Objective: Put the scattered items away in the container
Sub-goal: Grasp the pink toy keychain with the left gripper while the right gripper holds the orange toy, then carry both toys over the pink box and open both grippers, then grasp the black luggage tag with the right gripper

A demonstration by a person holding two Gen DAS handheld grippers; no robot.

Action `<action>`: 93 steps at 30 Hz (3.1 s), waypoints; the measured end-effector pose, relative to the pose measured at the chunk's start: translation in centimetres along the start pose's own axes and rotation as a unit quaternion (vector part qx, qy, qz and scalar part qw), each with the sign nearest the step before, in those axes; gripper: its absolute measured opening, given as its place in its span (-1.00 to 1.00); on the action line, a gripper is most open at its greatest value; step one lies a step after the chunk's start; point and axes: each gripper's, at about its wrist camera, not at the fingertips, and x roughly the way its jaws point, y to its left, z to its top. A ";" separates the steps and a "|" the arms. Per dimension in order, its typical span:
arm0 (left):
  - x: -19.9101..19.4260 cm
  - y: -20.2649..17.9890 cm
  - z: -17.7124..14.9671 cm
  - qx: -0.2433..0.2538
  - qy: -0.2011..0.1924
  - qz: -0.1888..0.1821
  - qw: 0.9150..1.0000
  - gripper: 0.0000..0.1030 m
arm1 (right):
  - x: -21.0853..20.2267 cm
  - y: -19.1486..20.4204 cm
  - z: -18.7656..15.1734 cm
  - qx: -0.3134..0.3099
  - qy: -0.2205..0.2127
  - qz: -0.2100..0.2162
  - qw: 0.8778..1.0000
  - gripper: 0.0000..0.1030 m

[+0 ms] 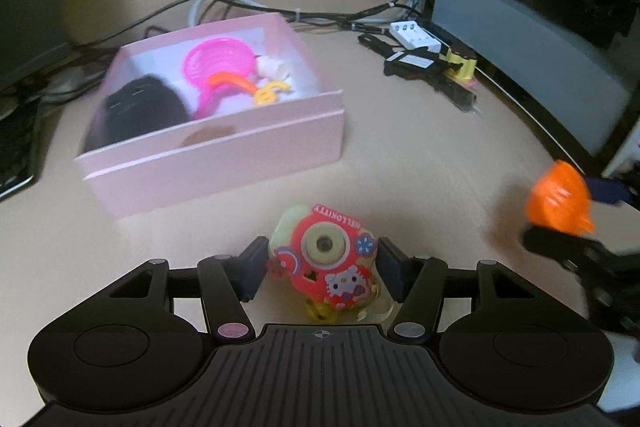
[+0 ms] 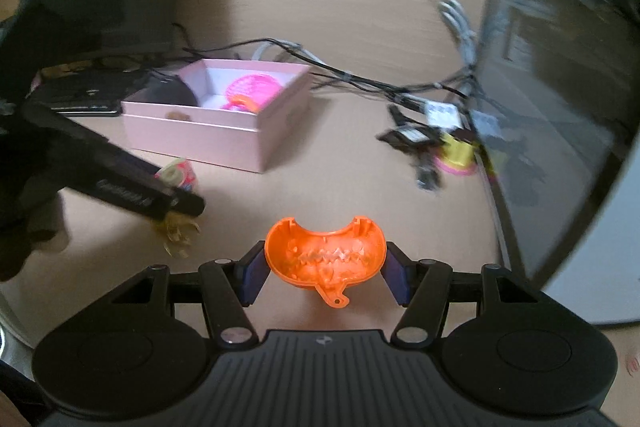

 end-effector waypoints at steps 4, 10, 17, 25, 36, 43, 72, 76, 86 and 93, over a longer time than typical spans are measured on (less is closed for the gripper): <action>-2.6 1.7 -1.6 -0.015 0.001 -0.002 1.000 0.23 | 0.5 2.6 1.2 -0.024 -0.008 0.026 0.999 0.17; -4.3 4.2 -3.0 -0.038 -0.009 0.004 0.999 0.23 | 1.1 6.6 3.1 -0.070 -0.015 0.058 0.996 0.17; -5.4 6.1 -3.1 -0.042 -0.024 -0.011 0.999 0.22 | 1.3 9.2 4.5 -0.106 -0.023 0.066 0.992 0.17; -7.5 7.1 1.1 -0.013 -0.075 -0.043 0.996 0.22 | 0.9 9.0 5.8 -0.117 -0.043 0.042 0.991 0.17; -7.9 10.5 13.4 -0.024 -0.173 -0.058 0.983 0.23 | 2.2 7.3 12.8 -0.105 -0.149 0.010 0.983 0.17; -1.9 12.2 17.8 -0.027 -0.139 -0.052 0.989 0.36 | 8.7 7.6 16.2 -0.118 -0.153 0.035 0.981 0.18; 4.0 3.9 6.4 0.055 0.039 -0.137 0.988 0.89 | 17.0 -4.1 7.9 -0.019 -0.016 -0.192 0.981 0.20; 4.5 3.5 6.7 0.062 0.051 -0.143 0.987 0.90 | 19.4 -3.9 8.4 -0.071 0.000 -0.191 0.979 0.24; 4.4 4.2 6.7 0.041 0.053 -0.134 0.989 0.94 | 24.7 -7.1 11.4 -0.001 0.047 -0.178 0.983 0.56; 4.5 4.7 6.4 0.025 0.052 -0.118 0.991 0.94 | 23.2 -7.1 10.8 0.010 0.042 -0.159 0.986 0.10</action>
